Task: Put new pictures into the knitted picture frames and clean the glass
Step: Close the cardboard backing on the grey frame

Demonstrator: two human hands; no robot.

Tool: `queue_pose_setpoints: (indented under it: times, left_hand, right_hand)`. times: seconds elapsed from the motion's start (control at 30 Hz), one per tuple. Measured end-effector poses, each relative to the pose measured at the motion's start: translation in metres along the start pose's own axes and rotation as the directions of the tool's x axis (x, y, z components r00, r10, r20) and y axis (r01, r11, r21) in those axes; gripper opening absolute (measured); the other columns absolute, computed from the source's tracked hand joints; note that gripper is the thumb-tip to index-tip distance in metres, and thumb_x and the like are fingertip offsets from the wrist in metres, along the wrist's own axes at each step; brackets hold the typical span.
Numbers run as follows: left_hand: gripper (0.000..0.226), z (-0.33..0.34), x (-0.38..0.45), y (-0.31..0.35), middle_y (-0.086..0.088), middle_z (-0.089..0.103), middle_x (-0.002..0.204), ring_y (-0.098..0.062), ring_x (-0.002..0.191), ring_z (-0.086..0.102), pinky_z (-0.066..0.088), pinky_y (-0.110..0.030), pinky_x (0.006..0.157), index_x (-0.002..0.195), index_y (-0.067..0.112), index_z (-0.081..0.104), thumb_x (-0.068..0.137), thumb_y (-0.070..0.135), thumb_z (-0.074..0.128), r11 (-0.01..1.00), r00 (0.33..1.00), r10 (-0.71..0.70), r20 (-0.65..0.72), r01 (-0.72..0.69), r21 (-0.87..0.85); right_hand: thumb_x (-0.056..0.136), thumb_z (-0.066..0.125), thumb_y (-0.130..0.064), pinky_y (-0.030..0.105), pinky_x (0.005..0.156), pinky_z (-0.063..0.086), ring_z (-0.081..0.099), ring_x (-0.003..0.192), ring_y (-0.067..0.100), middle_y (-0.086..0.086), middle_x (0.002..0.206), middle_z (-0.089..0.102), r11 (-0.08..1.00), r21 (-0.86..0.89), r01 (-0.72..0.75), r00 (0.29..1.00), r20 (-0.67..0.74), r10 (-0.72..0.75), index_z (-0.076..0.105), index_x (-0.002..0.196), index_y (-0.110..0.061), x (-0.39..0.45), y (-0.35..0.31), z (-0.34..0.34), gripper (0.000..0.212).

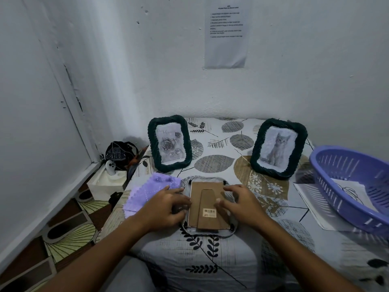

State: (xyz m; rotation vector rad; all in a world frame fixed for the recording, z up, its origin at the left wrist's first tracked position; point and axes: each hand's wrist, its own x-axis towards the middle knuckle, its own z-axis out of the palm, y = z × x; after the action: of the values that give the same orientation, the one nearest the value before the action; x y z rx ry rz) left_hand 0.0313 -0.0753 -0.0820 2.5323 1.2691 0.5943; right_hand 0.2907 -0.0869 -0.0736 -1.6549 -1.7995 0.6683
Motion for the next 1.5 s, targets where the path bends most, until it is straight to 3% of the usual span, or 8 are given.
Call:
queue_pose_setpoints:
  times: [0.13, 0.33, 0.57, 0.7, 0.77, 0.87, 1.23, 1.5]
  left_hand:
    - [0.056, -0.002, 0.011, -0.002, -0.002, 0.066, 0.121, -0.014, 0.123, 0.051, 0.041, -0.038, 0.104, 0.114, 0.022, 0.069, 0.075, 0.053, 0.043, 0.998, 0.988, -0.060, -0.143, 0.062, 0.009]
    - [0.089, 0.001, 0.027, -0.013, 0.010, 0.050, 0.141, -0.007, 0.143, 0.018, 0.000, -0.043, 0.117, 0.130, 0.027, 0.056, 0.066, 0.087, 0.039, 0.996, 0.994, -0.058, 0.090, 0.052, 0.068]
    - [0.091, 0.008, 0.026, -0.020, 0.010, 0.046, 0.145, -0.001, 0.140, 0.014, -0.008, -0.038, 0.115, 0.129, 0.023, 0.058, 0.067, 0.086, 0.037, 0.998, 0.996, -0.030, 0.087, 0.025, 0.056]
    - [0.078, 0.006, 0.028, -0.019, 0.011, 0.051, 0.139, -0.004, 0.140, 0.021, -0.004, -0.040, 0.115, 0.123, 0.023, 0.062, 0.069, 0.079, 0.050, 0.999, 0.996, -0.043, 0.083, 0.041, 0.027]
    - [0.058, 0.005, 0.032, -0.021, 0.008, 0.063, 0.124, -0.009, 0.131, 0.041, 0.015, -0.047, 0.117, 0.111, 0.024, 0.069, 0.076, 0.066, 0.049, 0.999, 0.999, -0.040, 0.002, 0.040, 0.033]
    - [0.036, -0.001, 0.047, -0.027, 0.000, 0.070, 0.095, -0.018, 0.097, 0.058, 0.047, -0.043, 0.088, 0.100, 0.022, 0.074, 0.081, 0.045, 0.053, 0.993, 0.983, -0.083, -0.161, 0.096, 0.072]
    - [0.021, -0.018, 0.099, -0.034, 0.000, 0.071, 0.102, -0.017, 0.099, 0.058, 0.046, -0.030, 0.083, 0.100, 0.023, 0.076, 0.080, 0.020, 0.069, 0.984, 0.990, -0.069, 0.124, 0.047, 0.174]
    - [0.017, -0.020, 0.112, -0.039, -0.004, 0.071, 0.093, -0.006, 0.078, 0.055, 0.034, -0.006, 0.066, 0.095, 0.012, 0.077, 0.079, 0.012, 0.075, 0.997, 0.980, -0.047, 0.195, 0.035, 0.068]
  right_hand:
    - [0.085, 0.069, -0.023, 0.030, 0.092, 0.044, 0.050, 0.107, 0.015, 0.005, 0.124, 0.053, 0.999, -0.034, 0.031, 0.999, -0.018, -0.032, 0.059, 0.127, -0.014, 0.010, 0.003, -0.008, 0.044]
    - [0.081, 0.072, -0.032, 0.042, 0.106, 0.038, 0.041, 0.128, 0.025, 0.006, 0.139, 0.042, 0.990, -0.137, 0.040, 0.989, 0.144, -0.021, 0.058, 0.130, -0.023, 0.020, 0.009, -0.012, 0.052]
    - [0.081, 0.070, -0.037, 0.044, 0.108, 0.035, 0.035, 0.133, 0.025, 0.008, 0.145, 0.040, 0.976, -0.210, 0.061, 0.987, 0.159, -0.027, 0.059, 0.129, -0.023, 0.023, 0.012, -0.007, 0.050]
    - [0.080, 0.072, -0.039, 0.043, 0.106, 0.037, 0.039, 0.130, 0.024, 0.007, 0.141, 0.044, 0.976, -0.205, 0.072, 0.987, 0.154, -0.041, 0.062, 0.125, -0.024, 0.023, 0.013, -0.007, 0.049]
    - [0.083, 0.071, -0.034, 0.036, 0.099, 0.041, 0.047, 0.119, 0.019, 0.003, 0.131, 0.048, 0.983, -0.159, 0.086, 0.988, 0.137, -0.065, 0.064, 0.123, -0.020, 0.024, 0.012, -0.010, 0.043]
    - [0.089, 0.064, -0.020, 0.026, 0.079, 0.044, 0.057, 0.093, 0.012, 0.002, 0.117, 0.062, 0.992, -0.071, 0.107, 0.994, 0.027, -0.105, 0.067, 0.116, -0.013, 0.032, 0.008, -0.016, 0.028]
    - [0.082, 0.070, -0.005, 0.033, 0.086, 0.055, 0.066, 0.088, 0.012, 0.002, 0.098, 0.074, 0.979, -0.175, 0.101, 0.972, 0.229, -0.059, 0.075, 0.103, -0.013, 0.093, 0.010, -0.025, 0.023]
    - [0.079, 0.074, -0.003, 0.018, 0.065, 0.056, 0.071, 0.077, 0.015, 0.006, 0.086, 0.075, 0.997, -0.052, 0.048, 0.950, 0.312, -0.030, 0.076, 0.096, -0.008, 0.106, 0.016, -0.030, 0.018]
